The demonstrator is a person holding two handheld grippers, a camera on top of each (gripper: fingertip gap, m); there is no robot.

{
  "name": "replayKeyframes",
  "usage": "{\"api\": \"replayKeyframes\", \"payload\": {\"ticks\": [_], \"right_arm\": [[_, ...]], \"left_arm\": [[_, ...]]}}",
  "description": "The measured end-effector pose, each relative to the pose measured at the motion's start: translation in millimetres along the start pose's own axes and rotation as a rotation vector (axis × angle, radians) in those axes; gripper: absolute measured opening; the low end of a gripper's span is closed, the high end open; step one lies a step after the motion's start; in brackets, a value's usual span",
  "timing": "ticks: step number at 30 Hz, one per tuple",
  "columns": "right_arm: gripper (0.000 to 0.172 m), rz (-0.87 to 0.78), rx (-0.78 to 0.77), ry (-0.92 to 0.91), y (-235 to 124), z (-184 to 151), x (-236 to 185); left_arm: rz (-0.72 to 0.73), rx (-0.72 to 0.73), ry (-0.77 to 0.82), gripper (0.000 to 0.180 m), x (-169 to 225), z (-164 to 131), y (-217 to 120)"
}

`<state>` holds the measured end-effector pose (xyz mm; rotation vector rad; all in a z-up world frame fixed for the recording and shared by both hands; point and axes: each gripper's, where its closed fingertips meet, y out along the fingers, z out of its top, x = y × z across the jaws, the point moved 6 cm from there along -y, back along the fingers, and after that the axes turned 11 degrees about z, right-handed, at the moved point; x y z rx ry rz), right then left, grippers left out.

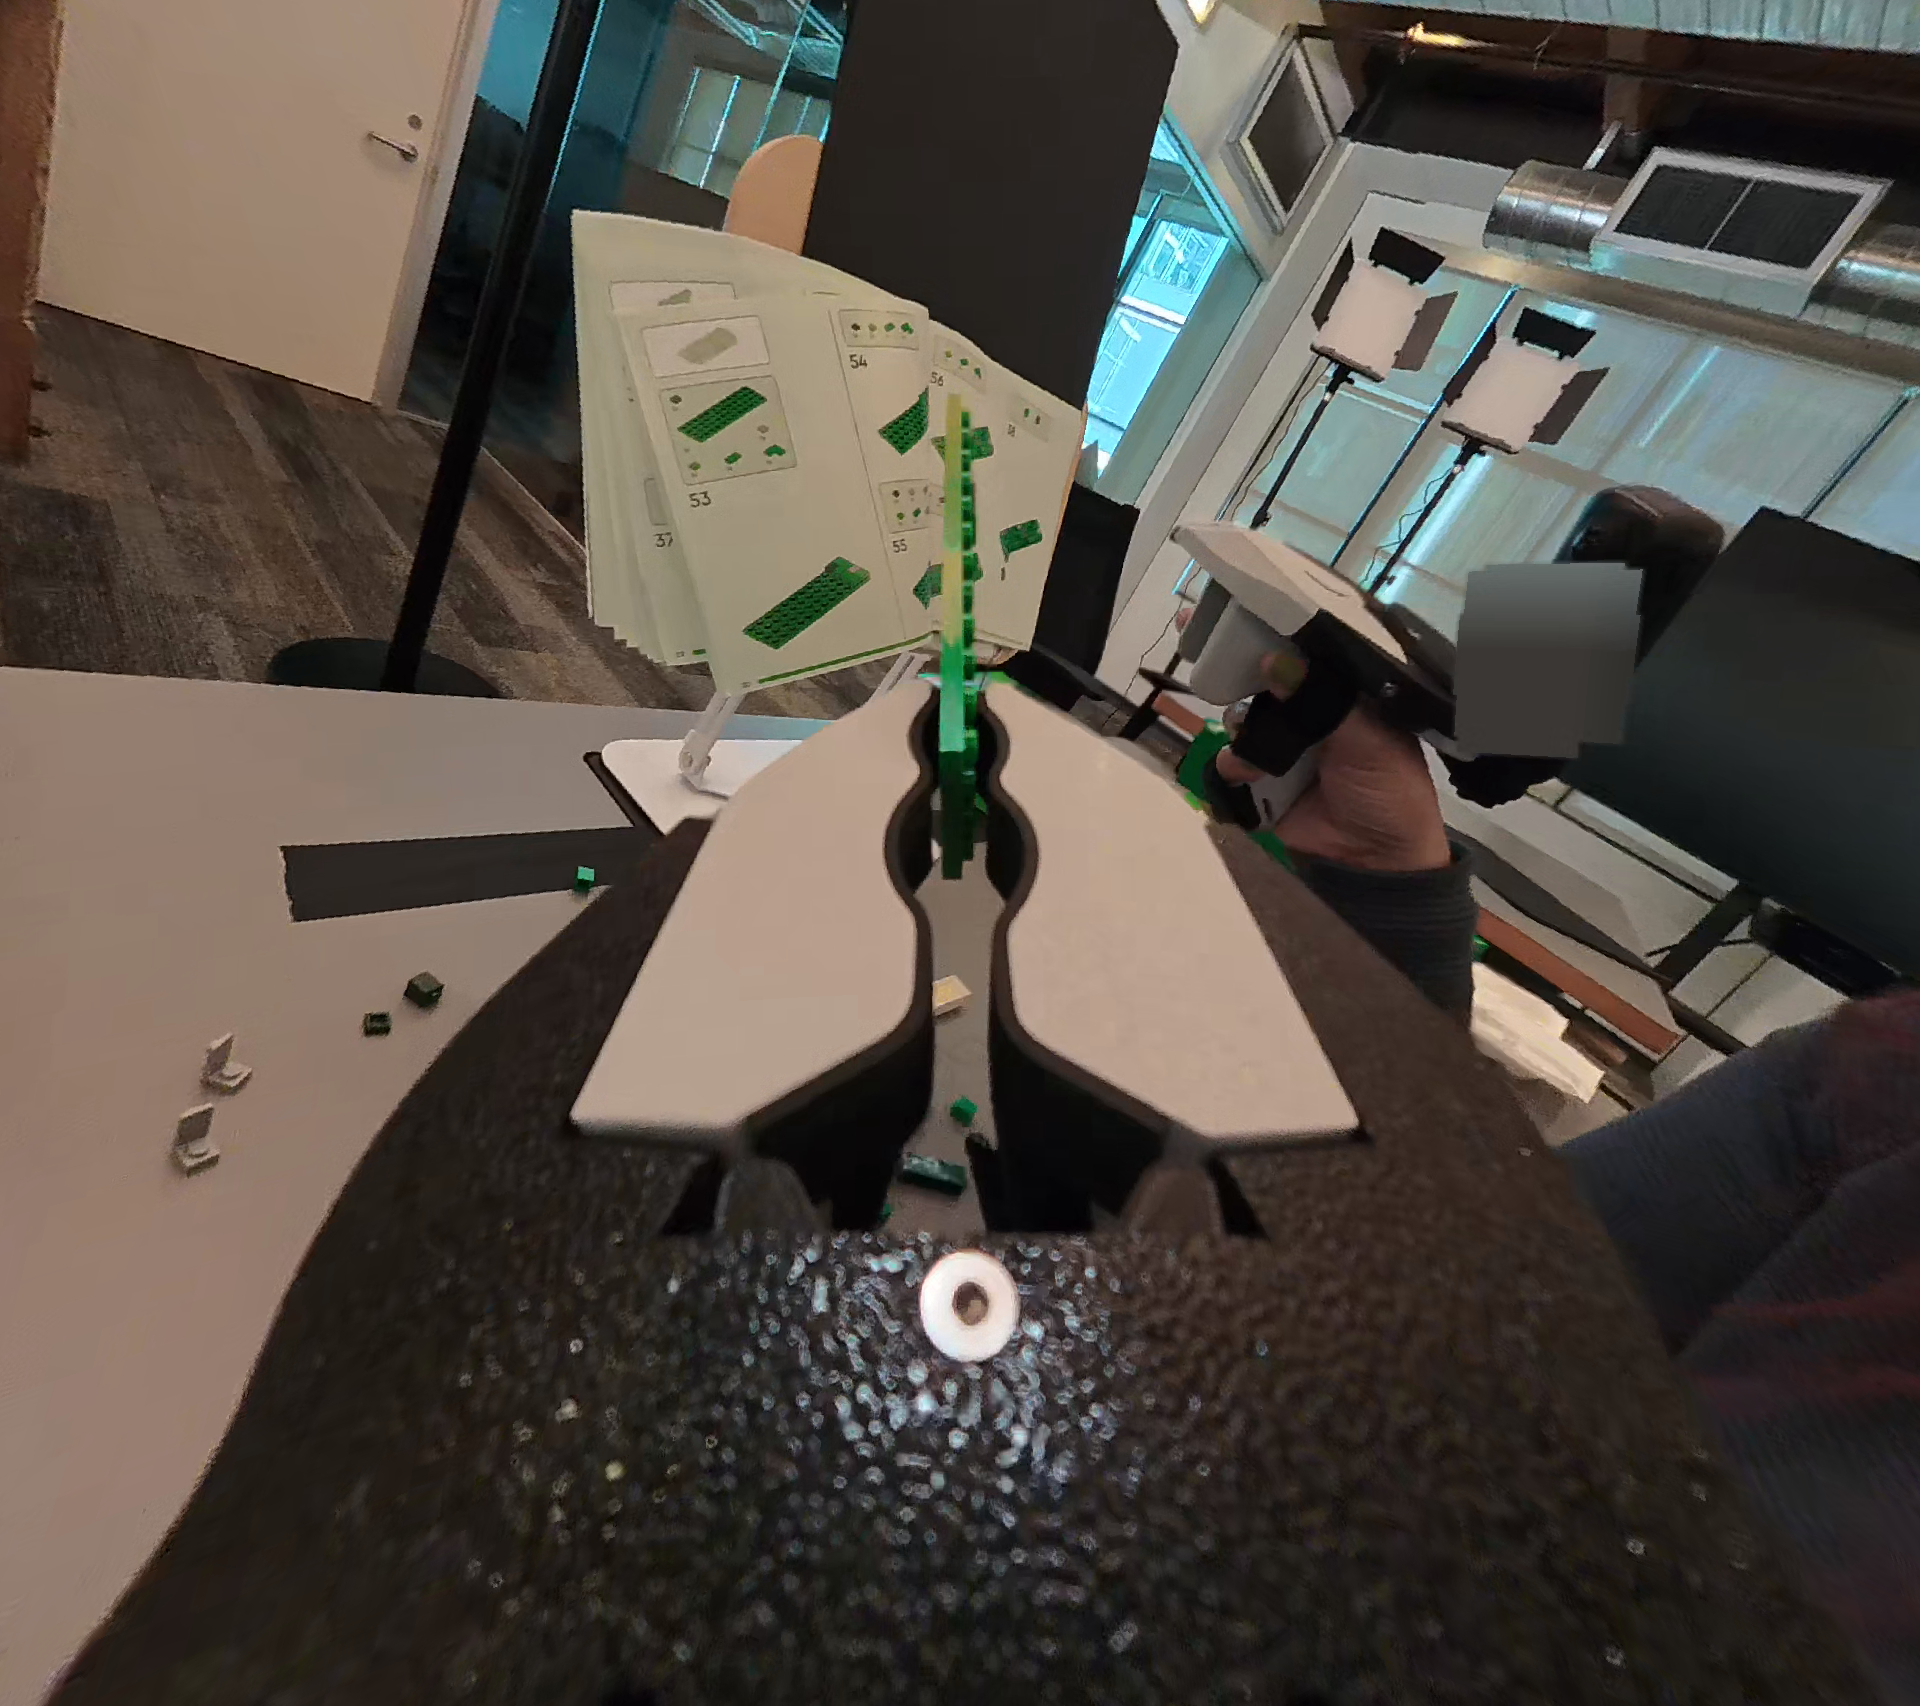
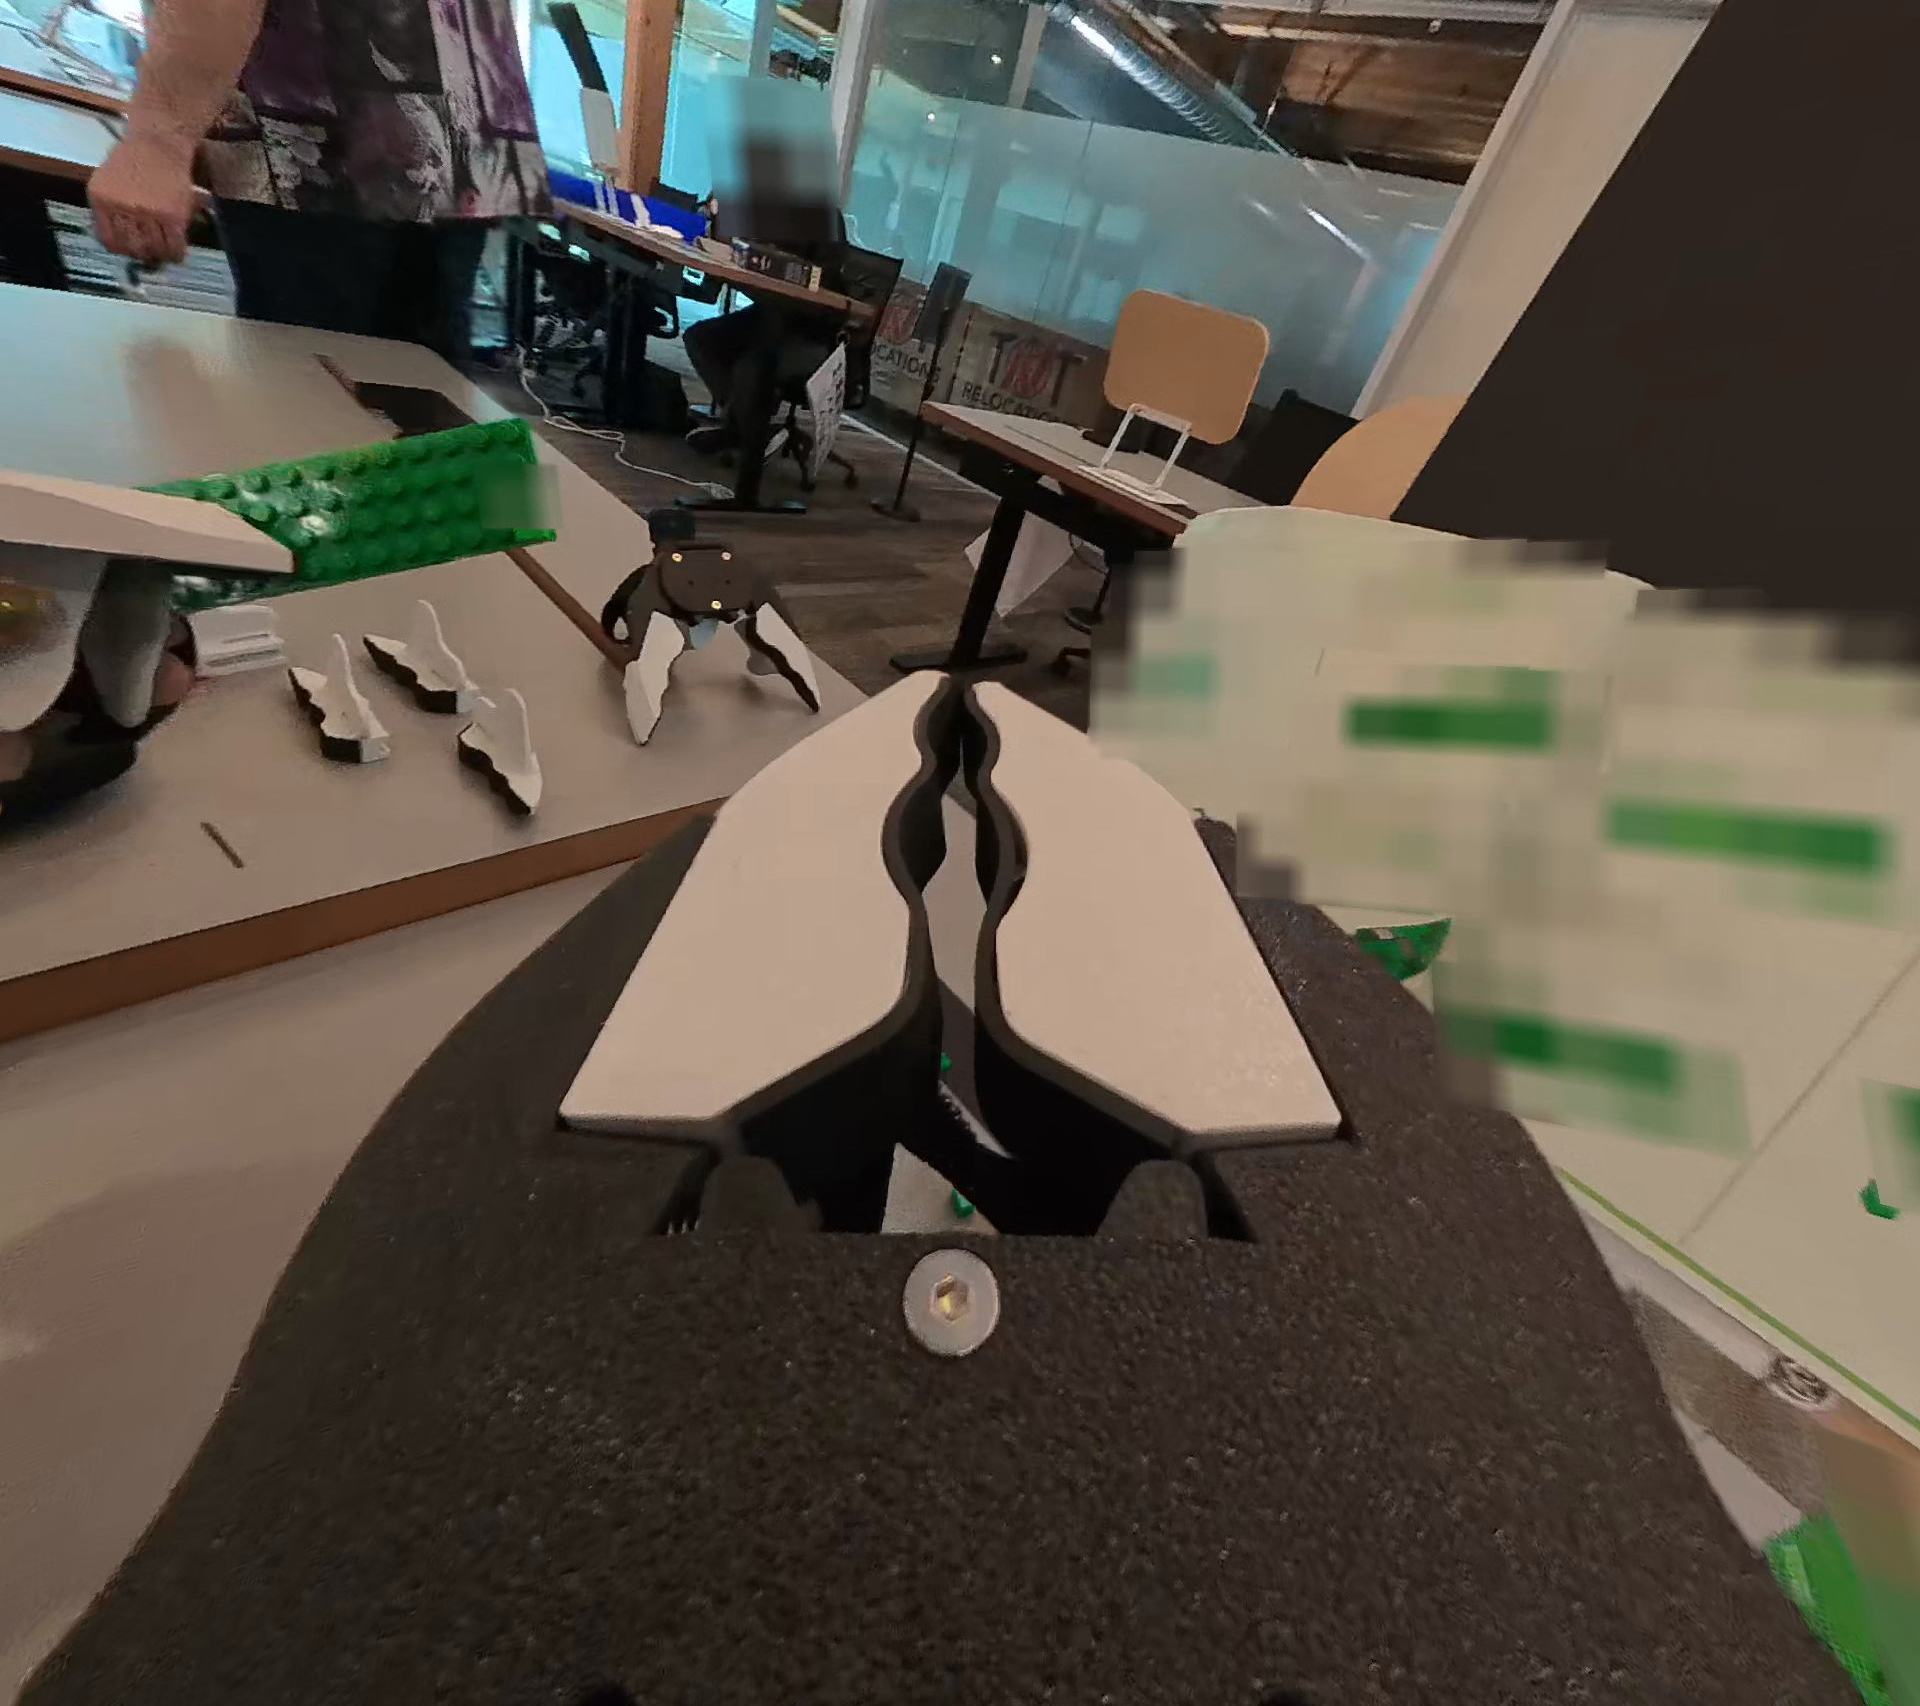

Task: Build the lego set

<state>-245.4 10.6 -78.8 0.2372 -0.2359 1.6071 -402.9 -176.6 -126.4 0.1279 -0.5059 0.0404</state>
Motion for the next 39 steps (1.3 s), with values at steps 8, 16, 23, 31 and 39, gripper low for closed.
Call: {"api": "replayKeyframes", "payload": {"ticks": [8, 16, 23, 31, 39], "right_arm": [[0.0, -0.125, -0.003, -0.033, -13, -1, 15], [0.0, -0.097, -0.02, -0.062, -8, -4, 11], [0.0, 0.107, -0.136, -0.059, 7, -30, -3], [0.017, 0.561, -0.398, -0.123, 35, -126, -45], [0.012, 0.861, -0.647, -0.143, 58, -181, -48]], "left_arm": [[-0.004, -0.014, 0.042, 0.004, 8, 0, 2], [-0.017, -0.042, 0.012, 0.004, 7, -3, 4], [0.025, -0.08, 0.0, 0.004, -4, -1, -7], [0.087, -0.068, 0.003, 0.004, -15, 3, -23], [0.065, -0.13, 0.009, 0.004, -14, -4, -16]]}}
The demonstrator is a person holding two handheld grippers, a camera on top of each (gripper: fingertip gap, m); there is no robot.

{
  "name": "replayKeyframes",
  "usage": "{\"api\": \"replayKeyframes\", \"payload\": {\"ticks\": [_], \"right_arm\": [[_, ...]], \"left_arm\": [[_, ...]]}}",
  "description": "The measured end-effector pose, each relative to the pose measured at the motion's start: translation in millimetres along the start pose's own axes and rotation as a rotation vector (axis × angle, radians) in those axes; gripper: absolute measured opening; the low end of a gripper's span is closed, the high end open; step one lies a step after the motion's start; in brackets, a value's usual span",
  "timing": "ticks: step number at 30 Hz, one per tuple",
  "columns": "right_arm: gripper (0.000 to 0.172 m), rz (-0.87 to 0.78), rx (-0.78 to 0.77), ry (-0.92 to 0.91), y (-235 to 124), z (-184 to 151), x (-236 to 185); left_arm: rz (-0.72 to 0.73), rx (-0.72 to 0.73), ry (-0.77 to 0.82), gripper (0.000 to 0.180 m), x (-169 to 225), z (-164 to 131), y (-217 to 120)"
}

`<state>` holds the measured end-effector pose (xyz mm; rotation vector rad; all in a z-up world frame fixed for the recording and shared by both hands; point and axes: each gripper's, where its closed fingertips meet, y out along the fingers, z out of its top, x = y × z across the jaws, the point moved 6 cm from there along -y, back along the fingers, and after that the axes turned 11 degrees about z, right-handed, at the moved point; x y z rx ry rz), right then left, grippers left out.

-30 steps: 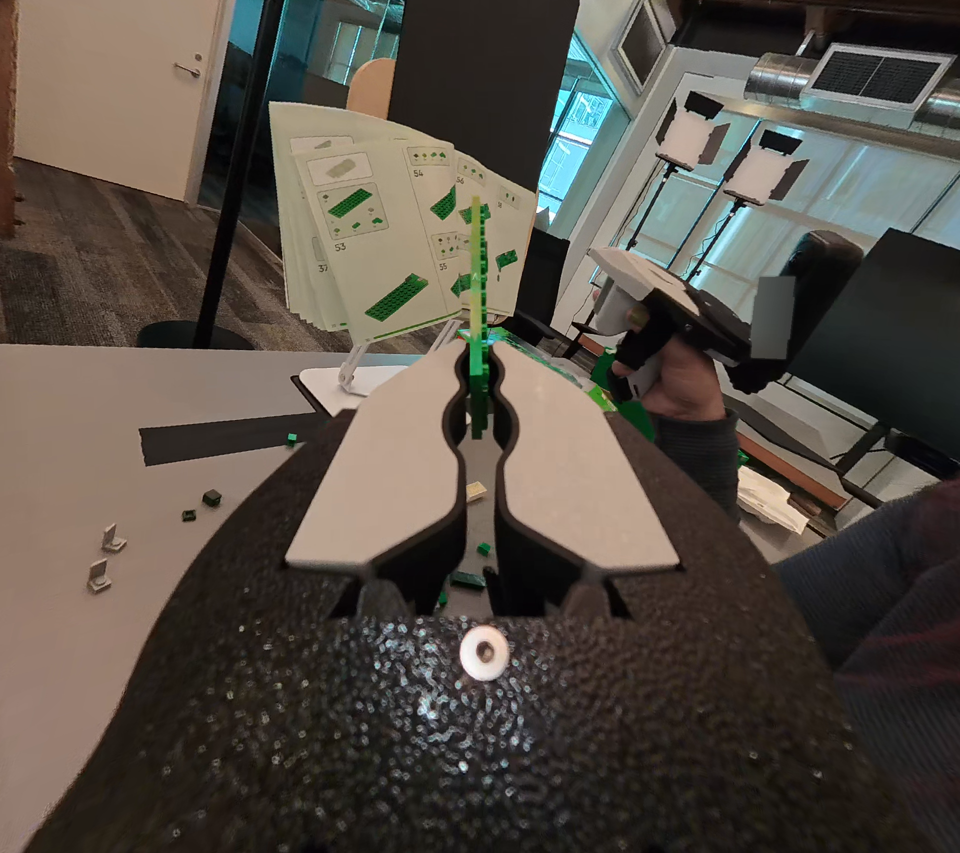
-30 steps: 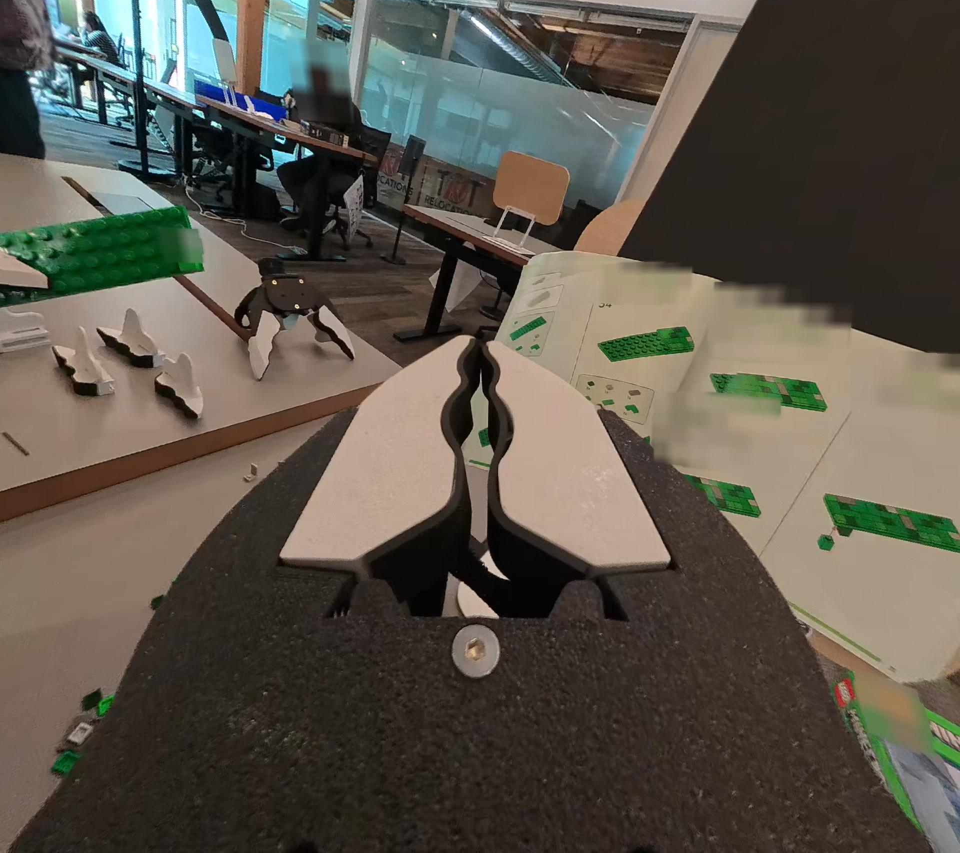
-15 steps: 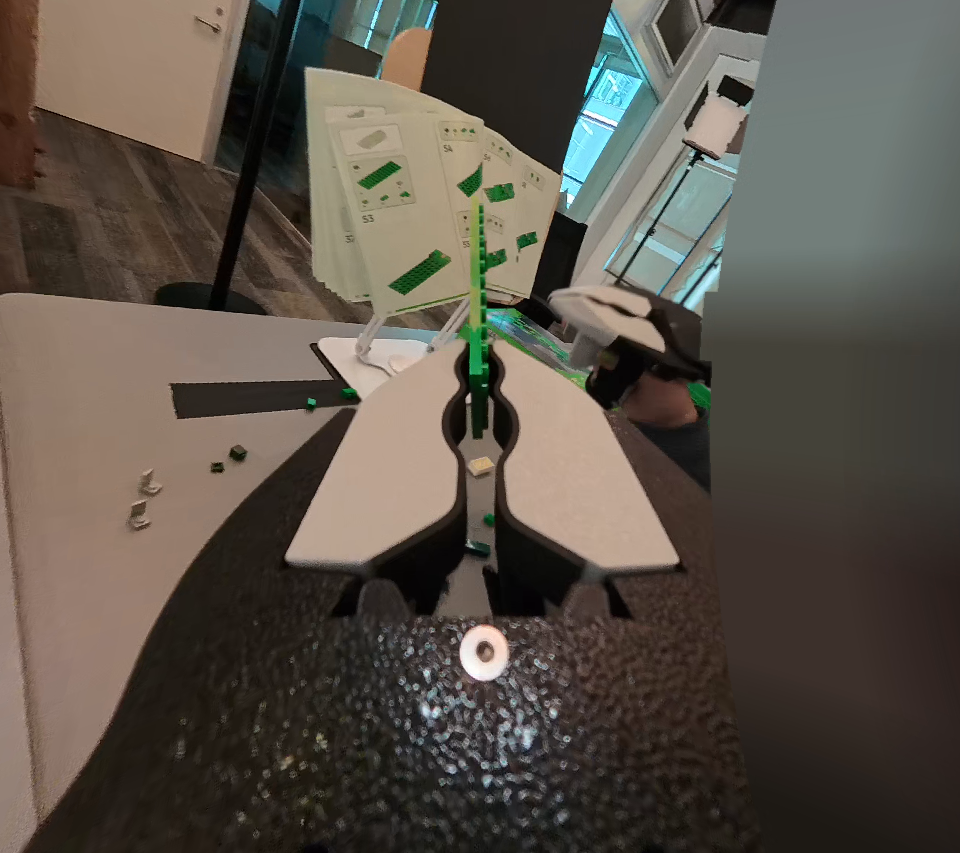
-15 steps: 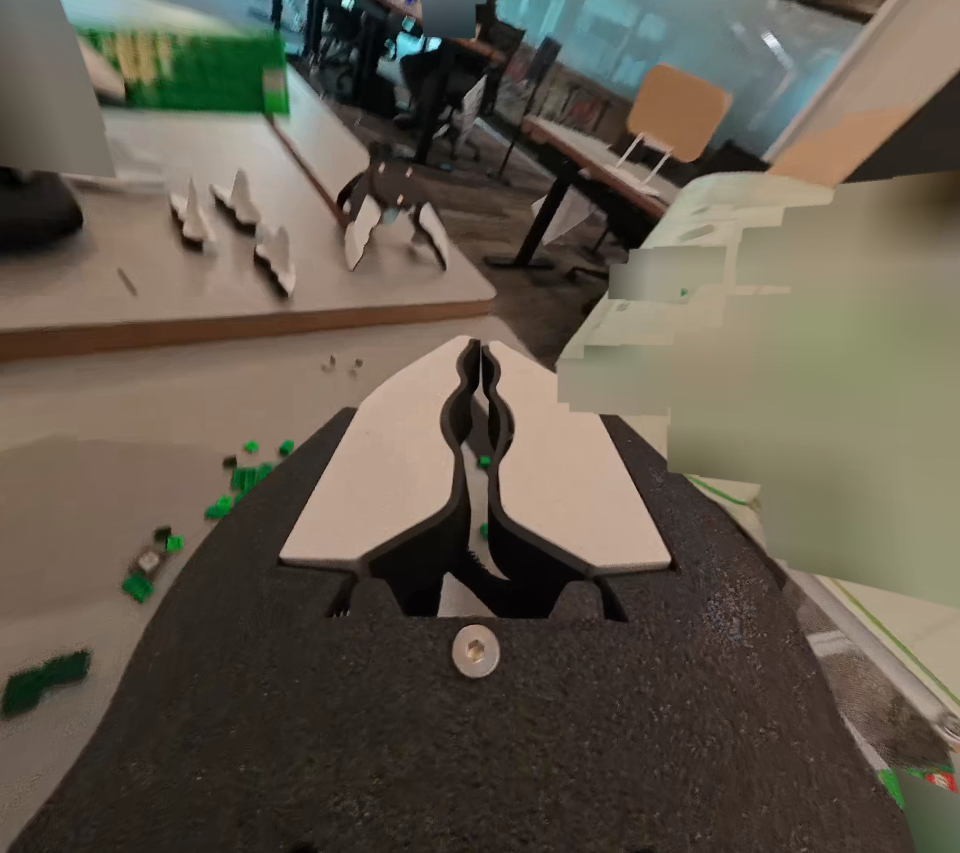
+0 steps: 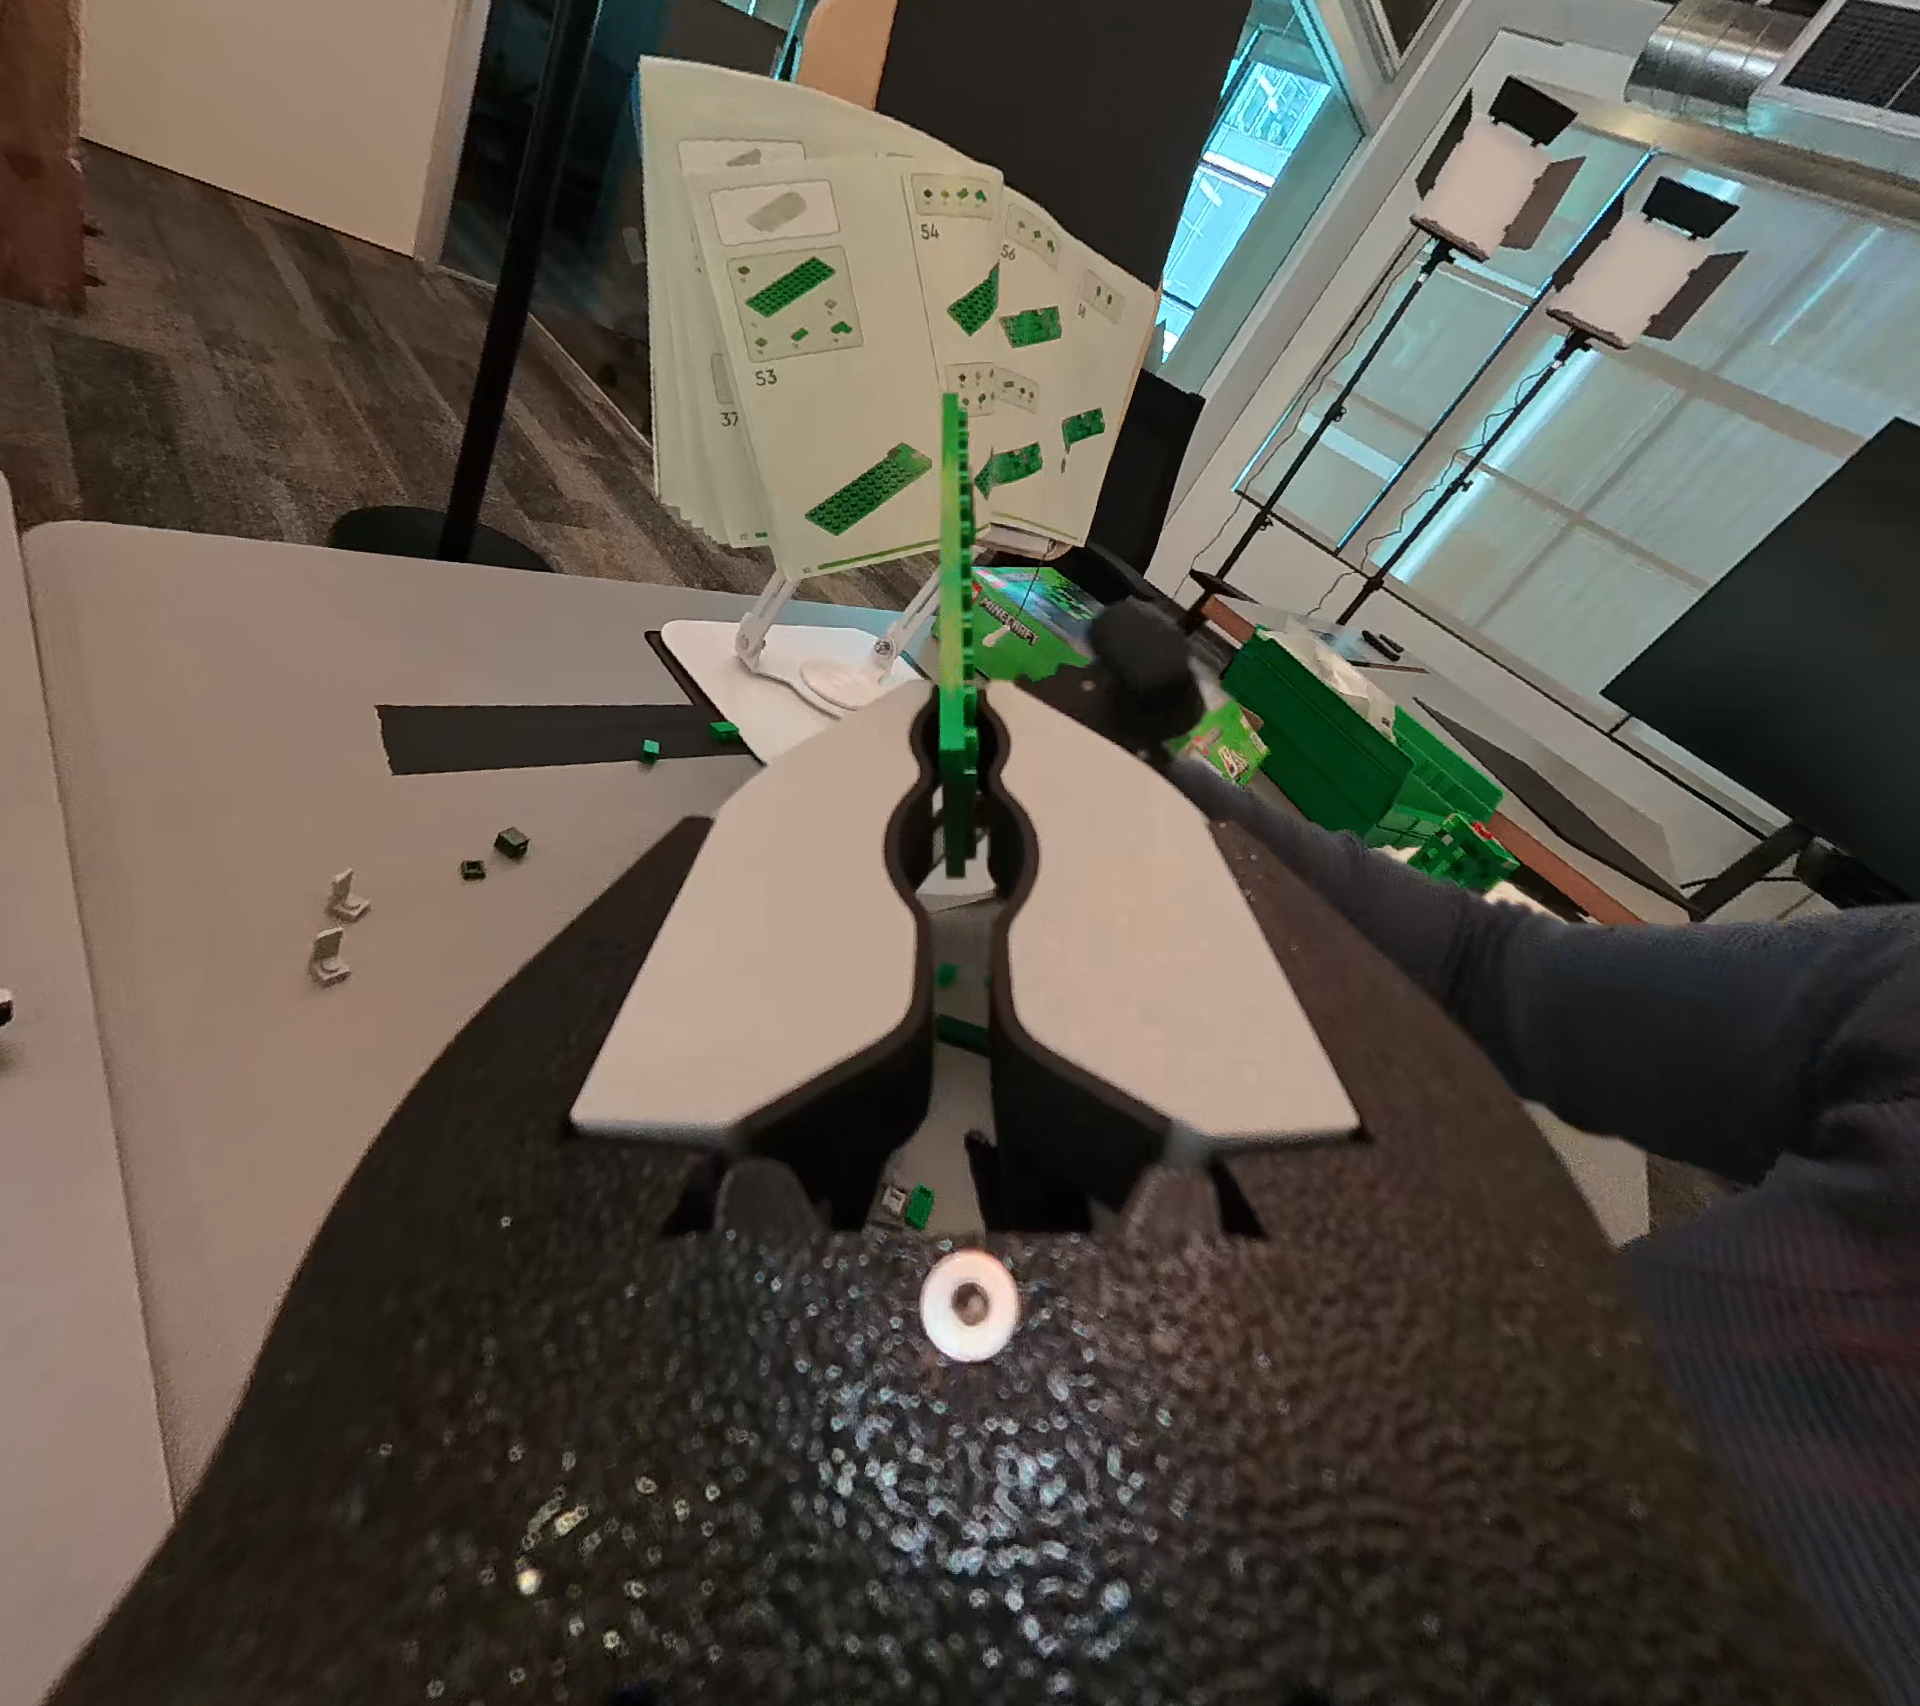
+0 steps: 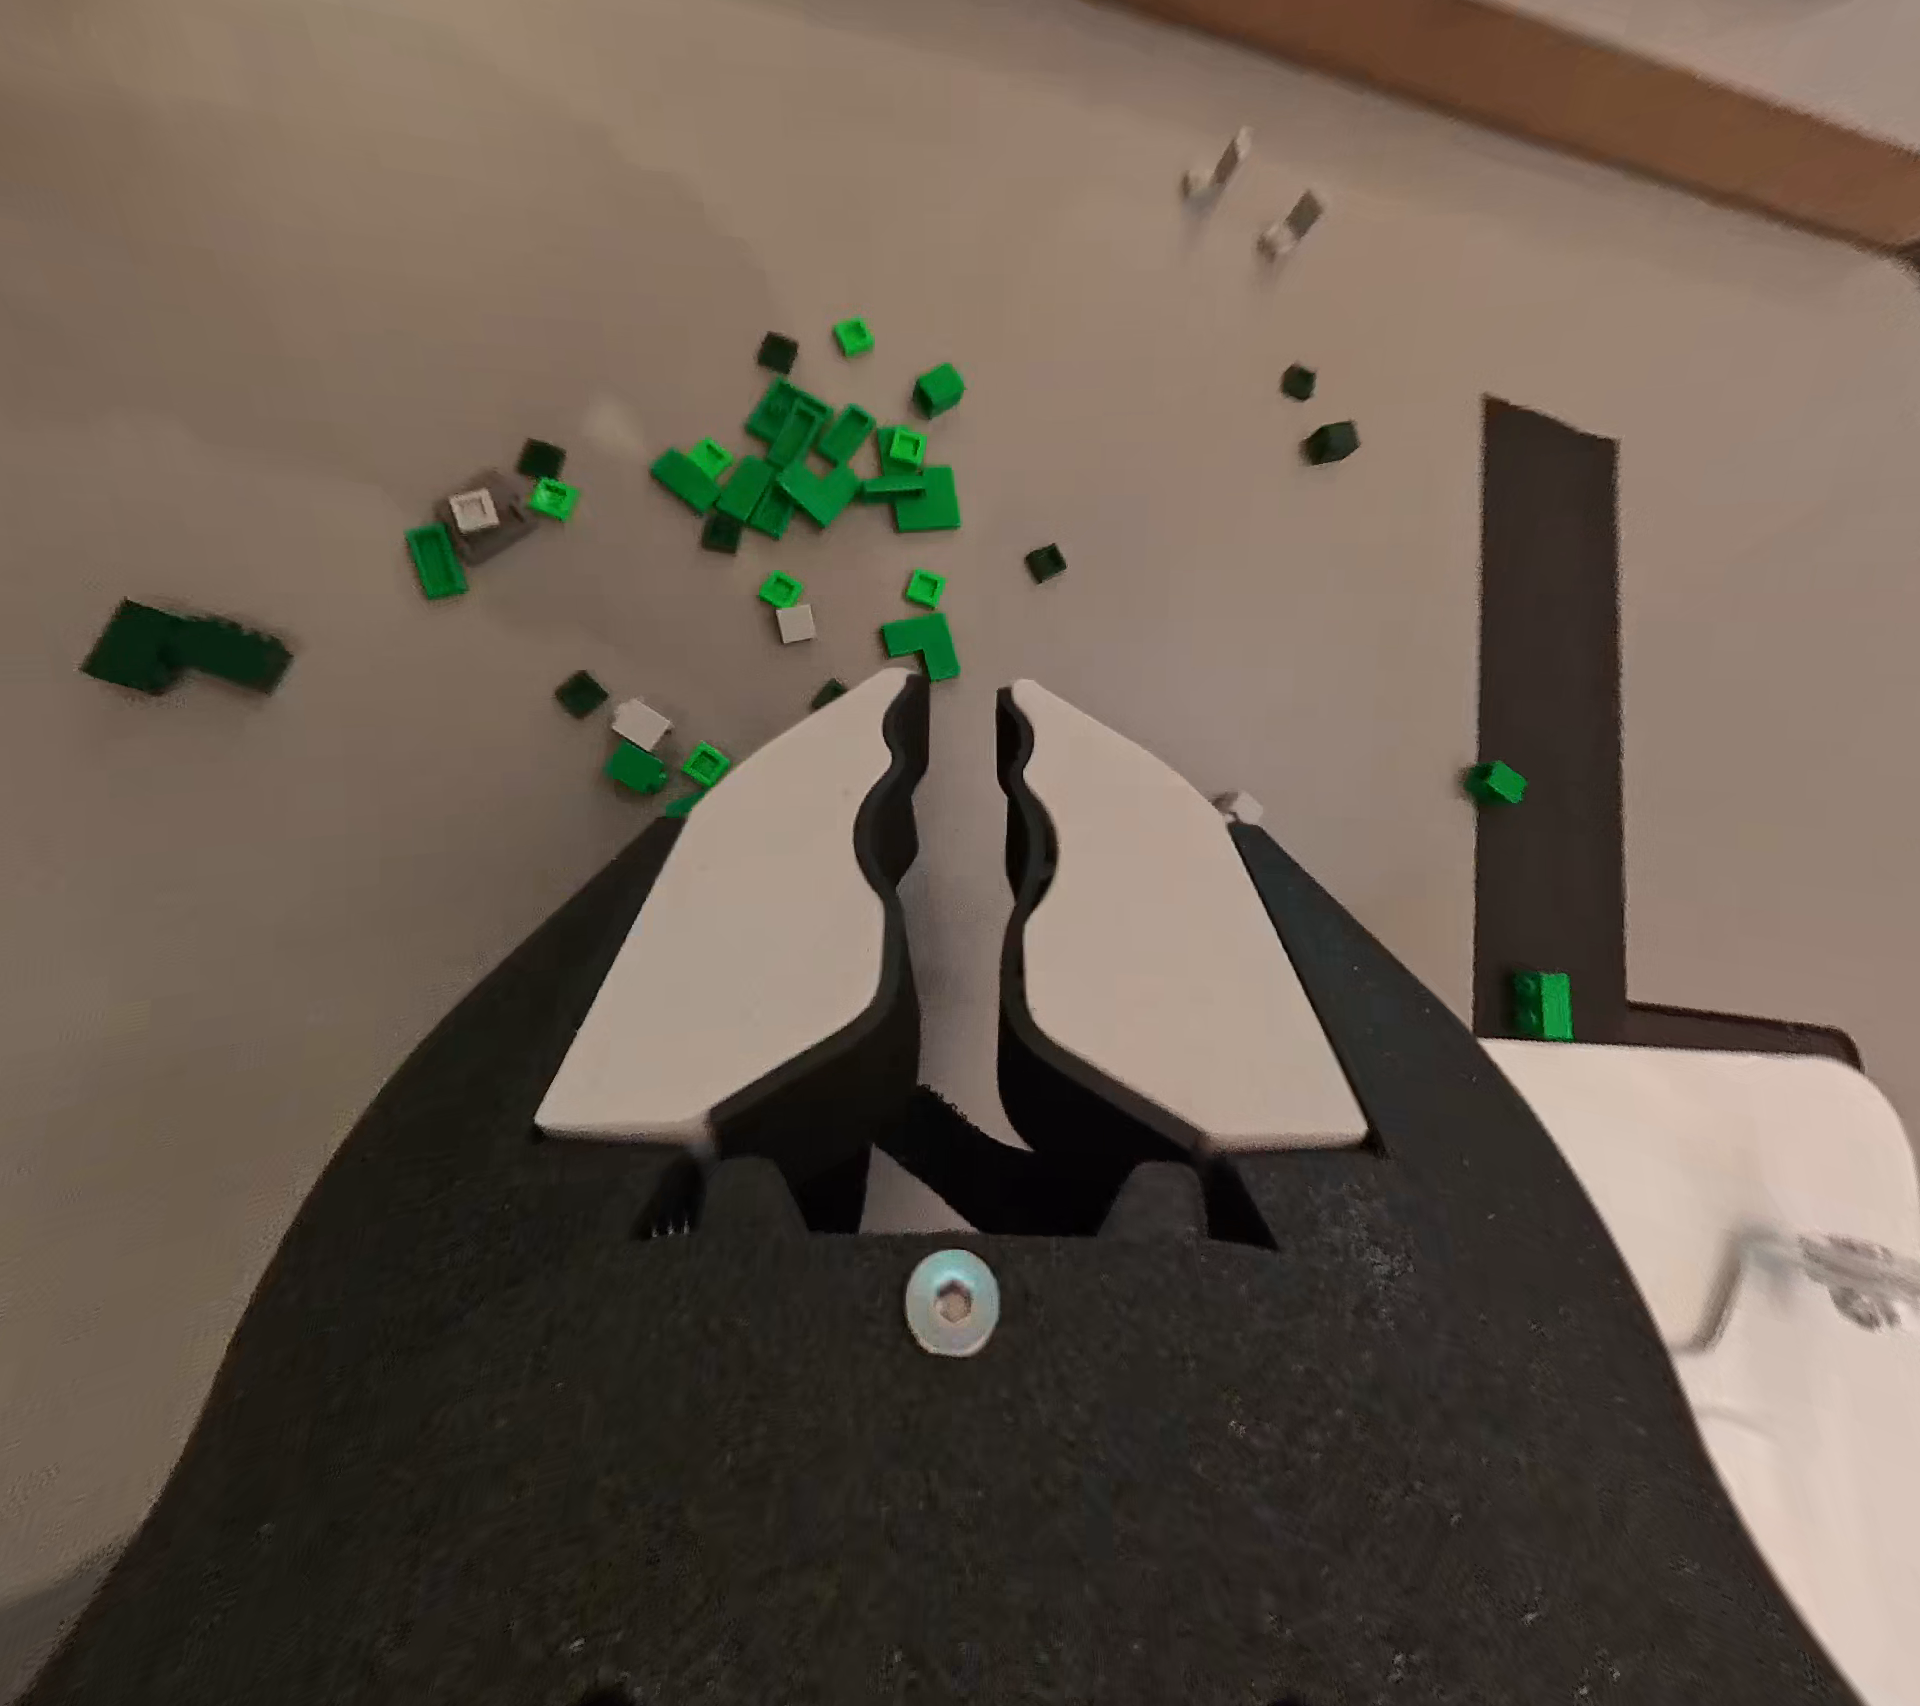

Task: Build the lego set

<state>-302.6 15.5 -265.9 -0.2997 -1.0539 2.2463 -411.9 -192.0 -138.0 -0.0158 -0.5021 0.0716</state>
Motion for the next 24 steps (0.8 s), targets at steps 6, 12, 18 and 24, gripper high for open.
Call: {"api": "replayKeyframes", "payload": {"ticks": [6, 12, 18, 24], "right_arm": [[0.018, 0.153, -0.186, -0.099, 32, 1, 13], [0.017, 0.236, -0.29, -0.156, 46, -2, 18], [0.007, 0.234, -0.289, -0.08, 47, -3, 15], [0.007, -0.032, -0.21, 0.261, -25, -49, -55]], "left_arm": [[-0.021, -0.027, 0.006, 0.004, 2, -3, 2], [-0.055, -0.039, 0.008, 0.004, 7, -4, 3], [-0.064, -0.041, 0.012, 0.004, 8, -4, 4], [-0.107, -0.056, 0.038, 0.004, 19, -4, 5]]}}
